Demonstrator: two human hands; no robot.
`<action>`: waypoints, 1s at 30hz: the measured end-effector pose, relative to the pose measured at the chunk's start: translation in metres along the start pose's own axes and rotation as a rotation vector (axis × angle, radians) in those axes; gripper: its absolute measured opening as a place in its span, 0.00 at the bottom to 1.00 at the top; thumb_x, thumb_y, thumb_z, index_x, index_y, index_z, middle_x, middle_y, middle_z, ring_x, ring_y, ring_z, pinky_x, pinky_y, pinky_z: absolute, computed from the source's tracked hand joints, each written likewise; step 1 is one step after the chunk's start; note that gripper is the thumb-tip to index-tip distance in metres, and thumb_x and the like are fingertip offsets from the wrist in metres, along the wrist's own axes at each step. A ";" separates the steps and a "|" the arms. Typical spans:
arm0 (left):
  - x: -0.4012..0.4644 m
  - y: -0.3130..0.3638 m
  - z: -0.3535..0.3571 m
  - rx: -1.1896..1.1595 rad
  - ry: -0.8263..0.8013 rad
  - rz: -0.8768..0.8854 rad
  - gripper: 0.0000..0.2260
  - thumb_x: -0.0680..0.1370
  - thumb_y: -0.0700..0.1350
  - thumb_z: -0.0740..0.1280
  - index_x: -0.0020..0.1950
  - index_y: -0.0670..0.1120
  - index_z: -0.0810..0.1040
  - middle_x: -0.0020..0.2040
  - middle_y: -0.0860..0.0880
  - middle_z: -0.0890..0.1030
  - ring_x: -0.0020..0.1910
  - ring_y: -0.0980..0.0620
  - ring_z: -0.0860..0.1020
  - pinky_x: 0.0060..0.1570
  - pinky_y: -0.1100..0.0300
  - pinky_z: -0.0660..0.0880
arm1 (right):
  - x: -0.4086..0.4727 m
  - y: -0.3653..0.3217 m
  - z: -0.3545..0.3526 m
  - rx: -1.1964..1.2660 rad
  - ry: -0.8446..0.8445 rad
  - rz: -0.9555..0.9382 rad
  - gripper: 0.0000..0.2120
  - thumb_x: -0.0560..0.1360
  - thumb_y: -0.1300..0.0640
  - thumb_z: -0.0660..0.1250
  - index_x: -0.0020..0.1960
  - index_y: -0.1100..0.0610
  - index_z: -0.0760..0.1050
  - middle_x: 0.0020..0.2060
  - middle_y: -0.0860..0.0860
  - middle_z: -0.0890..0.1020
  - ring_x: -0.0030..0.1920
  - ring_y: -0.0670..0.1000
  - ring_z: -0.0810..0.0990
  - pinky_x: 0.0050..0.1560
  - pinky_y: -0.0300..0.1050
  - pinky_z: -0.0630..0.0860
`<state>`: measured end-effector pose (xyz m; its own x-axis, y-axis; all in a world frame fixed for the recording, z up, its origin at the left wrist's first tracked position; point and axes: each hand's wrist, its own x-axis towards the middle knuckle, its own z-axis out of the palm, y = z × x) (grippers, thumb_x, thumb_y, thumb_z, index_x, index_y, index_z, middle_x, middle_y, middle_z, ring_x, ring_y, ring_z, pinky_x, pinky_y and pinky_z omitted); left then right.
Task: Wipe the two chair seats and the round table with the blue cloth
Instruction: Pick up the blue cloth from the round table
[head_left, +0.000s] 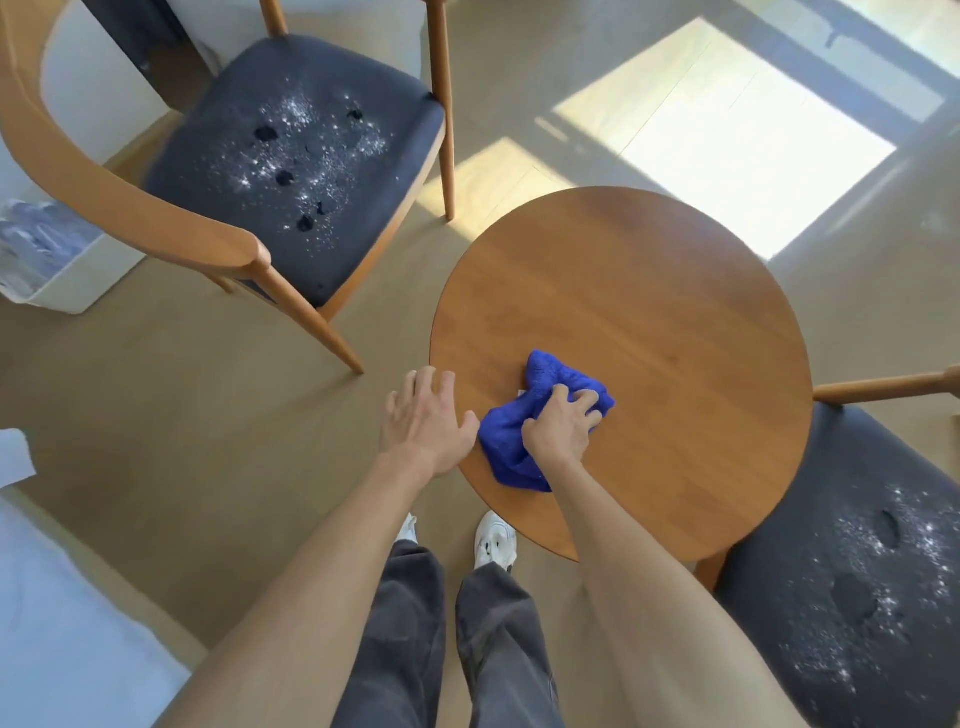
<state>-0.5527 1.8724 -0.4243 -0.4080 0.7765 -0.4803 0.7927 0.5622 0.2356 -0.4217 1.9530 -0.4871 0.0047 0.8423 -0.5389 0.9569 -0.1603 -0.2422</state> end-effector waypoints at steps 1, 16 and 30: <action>0.003 -0.001 0.000 0.000 -0.014 0.009 0.26 0.79 0.55 0.57 0.74 0.46 0.60 0.75 0.46 0.61 0.74 0.47 0.57 0.69 0.50 0.58 | 0.001 0.001 0.000 0.075 0.019 0.043 0.16 0.76 0.56 0.64 0.62 0.57 0.68 0.64 0.57 0.60 0.59 0.59 0.63 0.55 0.52 0.75; 0.017 0.028 -0.006 0.013 -0.091 0.036 0.22 0.81 0.51 0.56 0.73 0.45 0.61 0.73 0.47 0.63 0.73 0.48 0.59 0.67 0.52 0.60 | -0.001 0.015 -0.038 0.921 -0.036 0.360 0.39 0.70 0.66 0.68 0.76 0.51 0.54 0.55 0.48 0.74 0.59 0.54 0.74 0.56 0.45 0.69; -0.020 0.128 -0.166 -0.975 0.031 -0.036 0.17 0.81 0.59 0.54 0.54 0.50 0.77 0.52 0.49 0.80 0.53 0.48 0.77 0.54 0.54 0.73 | -0.091 -0.033 -0.227 1.459 -0.278 -0.299 0.26 0.60 0.71 0.68 0.57 0.60 0.76 0.49 0.57 0.82 0.49 0.59 0.80 0.50 0.55 0.78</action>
<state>-0.5183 1.9764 -0.2449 -0.4477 0.7534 -0.4816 0.0622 0.5636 0.8237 -0.3882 1.9983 -0.2470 -0.3450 0.8411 -0.4166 -0.2054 -0.5007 -0.8409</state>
